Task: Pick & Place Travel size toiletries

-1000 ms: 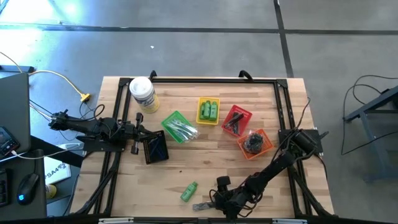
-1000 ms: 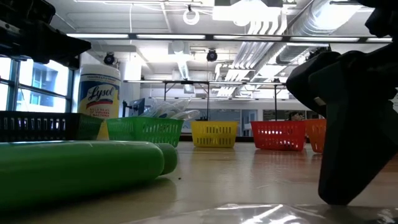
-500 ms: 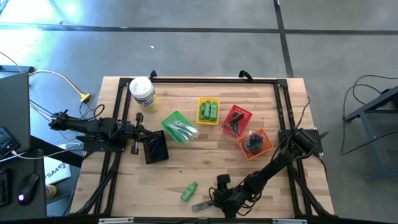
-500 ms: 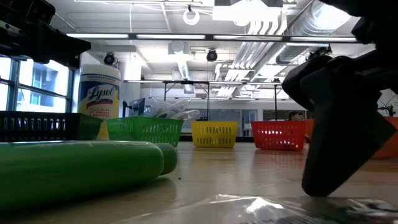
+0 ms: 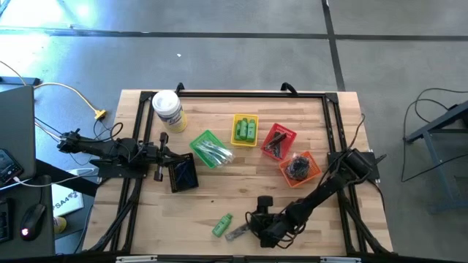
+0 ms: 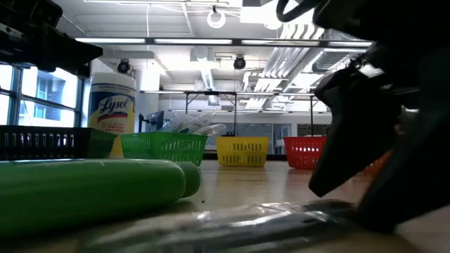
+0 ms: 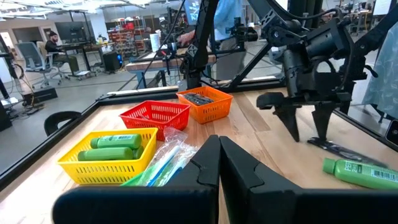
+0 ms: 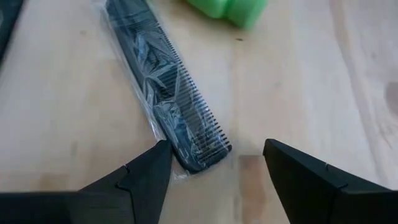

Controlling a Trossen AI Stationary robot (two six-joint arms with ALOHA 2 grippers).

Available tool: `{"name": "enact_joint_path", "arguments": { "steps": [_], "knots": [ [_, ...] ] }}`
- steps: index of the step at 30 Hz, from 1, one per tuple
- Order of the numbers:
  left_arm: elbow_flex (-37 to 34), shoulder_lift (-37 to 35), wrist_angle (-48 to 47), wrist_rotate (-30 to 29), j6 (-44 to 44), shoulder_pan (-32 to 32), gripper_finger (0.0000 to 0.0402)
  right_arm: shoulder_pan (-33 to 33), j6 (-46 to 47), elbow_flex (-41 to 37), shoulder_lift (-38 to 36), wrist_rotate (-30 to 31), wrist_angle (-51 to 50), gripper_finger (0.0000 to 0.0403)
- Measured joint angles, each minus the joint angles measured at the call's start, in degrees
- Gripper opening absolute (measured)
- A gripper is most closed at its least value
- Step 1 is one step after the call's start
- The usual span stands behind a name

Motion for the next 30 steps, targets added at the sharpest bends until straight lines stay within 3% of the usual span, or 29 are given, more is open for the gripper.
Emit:
{"name": "enact_joint_path", "arguments": {
  "steps": [7, 15, 21, 30],
  "knots": [
    [0.0, 0.0, 0.0, 0.0, 0.0, 0.0, 0.0, -1.5, 0.3, -0.1, -1.7, 0.7, -2.2, 0.025],
    [0.0, 0.0, -0.1, 0.0, 0.0, 0.0, 0.0, -1.1, -10.4, -0.1, -3.1, -2.1, -4.3, 0.025],
    [0.0, 0.0, -0.1, 0.0, 0.0, 0.0, 0.0, -1.7, -12.0, -0.3, -7.0, -9.3, -3.3, 0.025],
    [0.0, 0.0, -0.1, 0.0, 1.2, 0.0, 0.0, -2.1, -18.6, -0.2, -10.4, -13.0, 0.1, 0.025]
  ]
}}
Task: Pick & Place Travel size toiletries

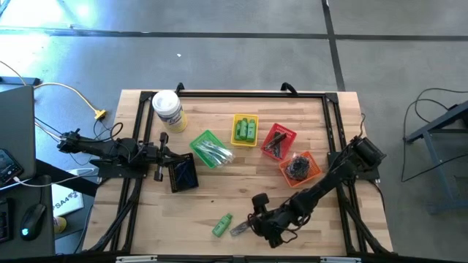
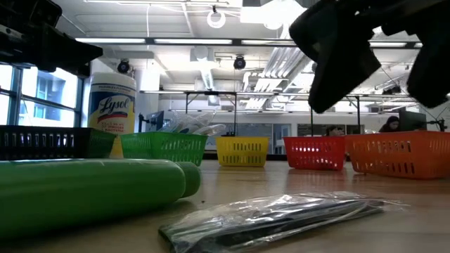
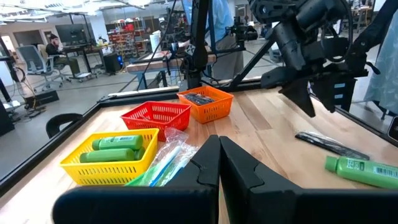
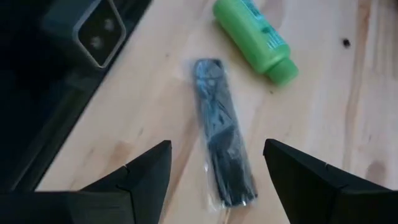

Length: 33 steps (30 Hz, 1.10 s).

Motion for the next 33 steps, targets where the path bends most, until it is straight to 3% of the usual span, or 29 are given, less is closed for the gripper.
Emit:
{"name": "enact_joint_path", "arguments": {
  "steps": [12, 17, 33],
  "knots": [
    [0.0, 0.0, -0.1, 0.0, 0.2, 0.0, 0.0, -4.2, -4.2, 0.1, 1.0, -4.7, 3.0, 0.025],
    [0.0, 0.1, -0.3, 0.0, 0.2, 0.0, 0.0, -4.7, -4.9, 0.1, 4.0, -10.6, 6.1, 0.025],
    [0.0, 0.3, -0.5, -1.0, 0.2, 0.0, 0.0, -4.5, -6.1, 0.4, 11.3, -6.8, 6.4, 0.025]
  ]
}}
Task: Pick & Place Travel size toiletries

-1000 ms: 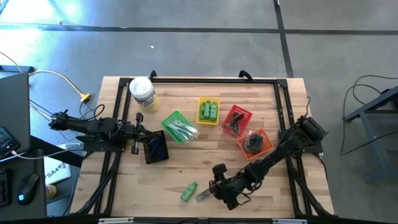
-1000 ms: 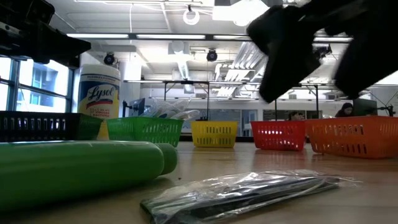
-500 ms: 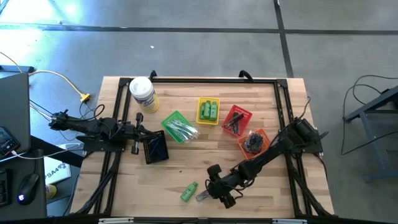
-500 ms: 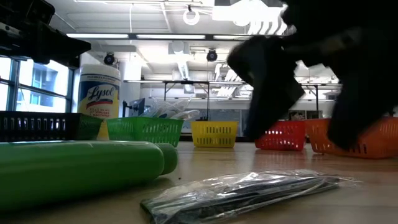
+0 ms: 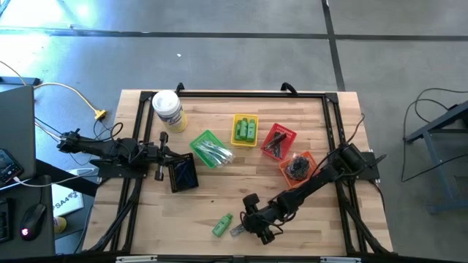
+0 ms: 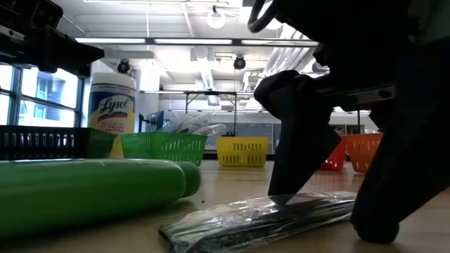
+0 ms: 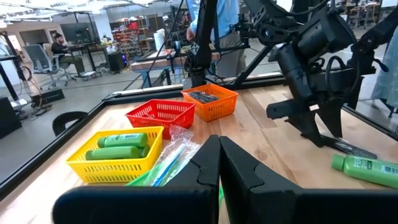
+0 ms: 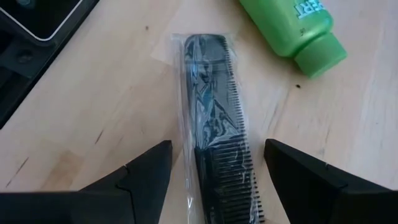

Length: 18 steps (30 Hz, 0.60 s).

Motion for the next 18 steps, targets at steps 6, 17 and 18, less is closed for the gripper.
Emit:
{"name": "enact_joint_path", "arguments": {
  "steps": [6, 17, 18],
  "knots": [
    [0.0, 0.0, 0.0, -0.1, 0.0, 0.0, 0.0, -0.1, 1.2, 0.0, 1.1, -0.6, 0.2, 0.0227],
    [0.0, 0.0, 0.0, -0.1, 0.0, 0.0, 0.0, -0.1, 2.3, 0.0, 1.2, -0.8, 1.0, 0.0055],
    [0.0, 0.0, 0.0, -0.1, 0.0, 0.0, 0.0, -0.1, 2.4, -0.1, 1.0, -1.0, 1.1, 0.0045]
  ]
}}
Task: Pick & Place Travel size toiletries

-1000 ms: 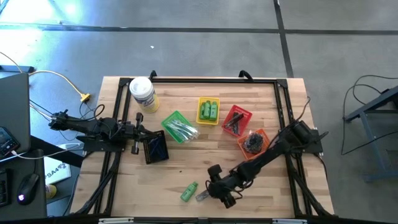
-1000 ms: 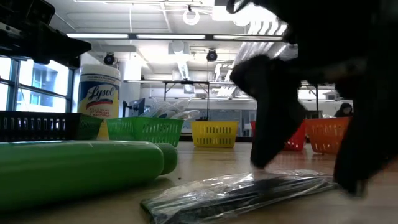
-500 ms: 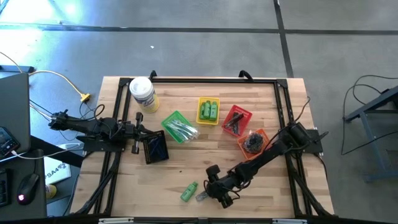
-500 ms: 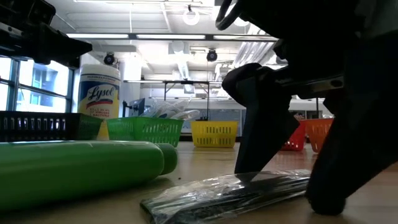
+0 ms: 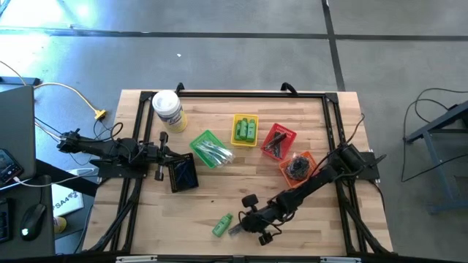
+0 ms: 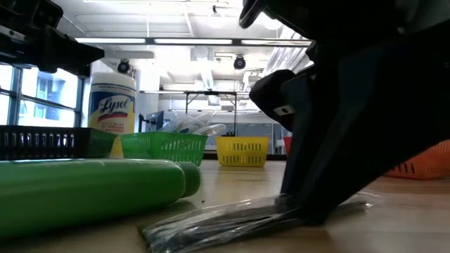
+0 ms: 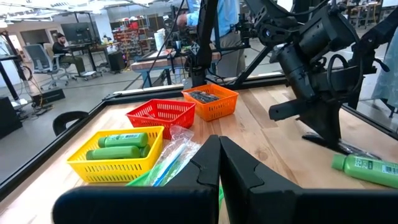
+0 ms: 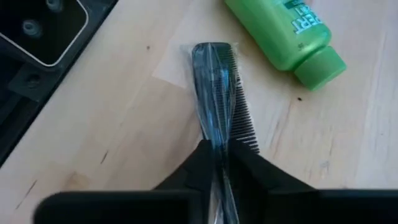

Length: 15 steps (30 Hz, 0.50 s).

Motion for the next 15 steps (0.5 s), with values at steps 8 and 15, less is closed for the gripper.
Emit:
{"name": "enact_joint_path", "arguments": {
  "steps": [8, 15],
  "knots": [
    [0.0, 0.0, 0.0, 0.0, 0.0, 0.0, 0.0, 0.2, 0.1, -0.2, -0.3, 0.4, 0.8, 0.0003],
    [0.0, 0.0, 0.1, 0.0, -0.1, 0.0, 0.0, 0.7, -0.1, -0.4, -3.3, 2.0, 0.7, 0.0003]
  ]
}}
